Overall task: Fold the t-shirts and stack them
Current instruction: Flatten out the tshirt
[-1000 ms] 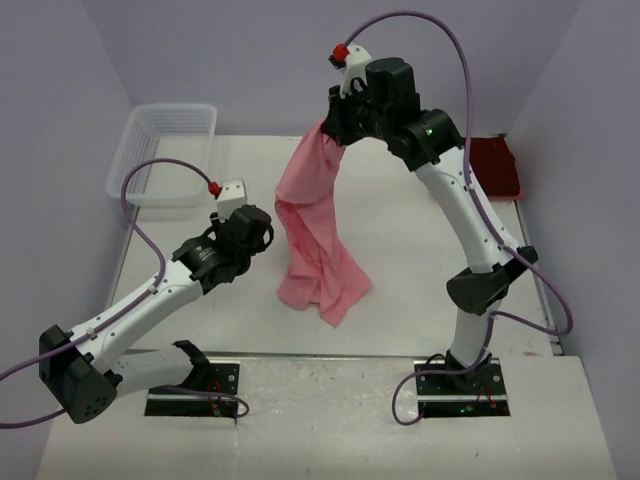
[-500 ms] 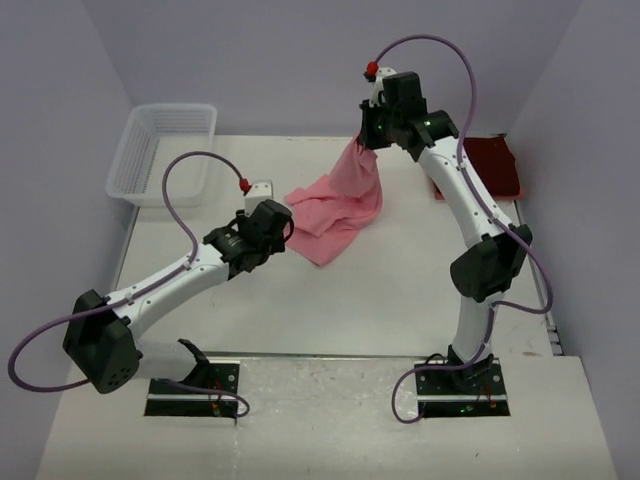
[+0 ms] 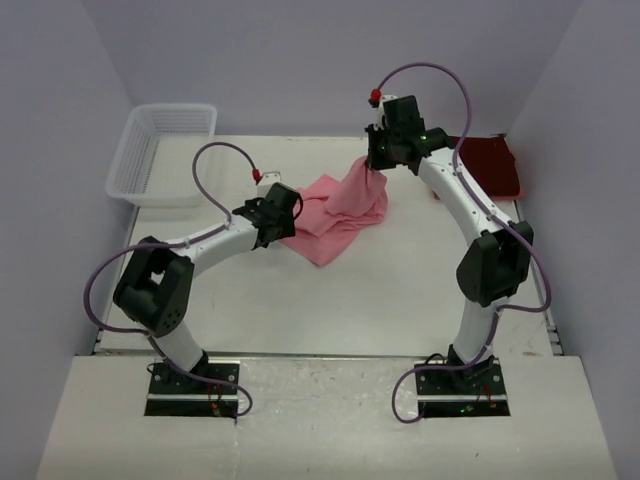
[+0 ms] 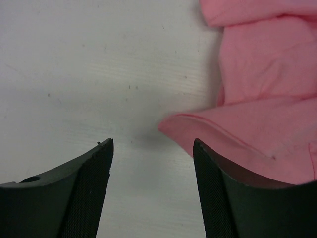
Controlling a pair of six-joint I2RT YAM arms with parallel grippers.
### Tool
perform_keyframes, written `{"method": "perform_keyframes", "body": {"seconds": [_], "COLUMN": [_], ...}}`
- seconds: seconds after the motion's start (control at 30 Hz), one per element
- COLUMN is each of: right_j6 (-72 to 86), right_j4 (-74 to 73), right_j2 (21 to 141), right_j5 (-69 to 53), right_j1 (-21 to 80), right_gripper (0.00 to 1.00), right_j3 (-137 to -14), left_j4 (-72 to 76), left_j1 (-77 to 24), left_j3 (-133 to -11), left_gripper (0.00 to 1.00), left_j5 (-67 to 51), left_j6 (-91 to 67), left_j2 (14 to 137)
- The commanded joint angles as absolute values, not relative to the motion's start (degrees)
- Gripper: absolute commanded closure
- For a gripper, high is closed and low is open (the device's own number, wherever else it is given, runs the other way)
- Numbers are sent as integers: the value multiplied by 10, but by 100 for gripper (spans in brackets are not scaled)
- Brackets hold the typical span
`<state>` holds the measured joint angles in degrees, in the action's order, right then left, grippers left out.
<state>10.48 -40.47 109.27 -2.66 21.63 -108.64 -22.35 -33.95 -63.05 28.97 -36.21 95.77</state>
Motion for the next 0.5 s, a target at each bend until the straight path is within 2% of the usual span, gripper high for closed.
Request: {"method": "perform_keyframes", "body": {"seconds": [0.0,0.27,0.47], "right_j6": [110,114,117], "right_j4": [-364,-352,-349], "right_j2": [1043,1013,1010], "right_j5": [-19,-42,-47], "right_j1": [204,192,191], "right_gripper": [100,100,100], "right_j3": [-1074,-1057,-1048], "left_j4": [-142,-81,-38], "left_j1": [-301,-255,-240], "left_j3": [-662,-664,-631], "left_gripper": [34,42,40], "left_j5": [235,130,50], "left_j6": [-329,-287,-280], "left_j2": [978,1041,1036]}}
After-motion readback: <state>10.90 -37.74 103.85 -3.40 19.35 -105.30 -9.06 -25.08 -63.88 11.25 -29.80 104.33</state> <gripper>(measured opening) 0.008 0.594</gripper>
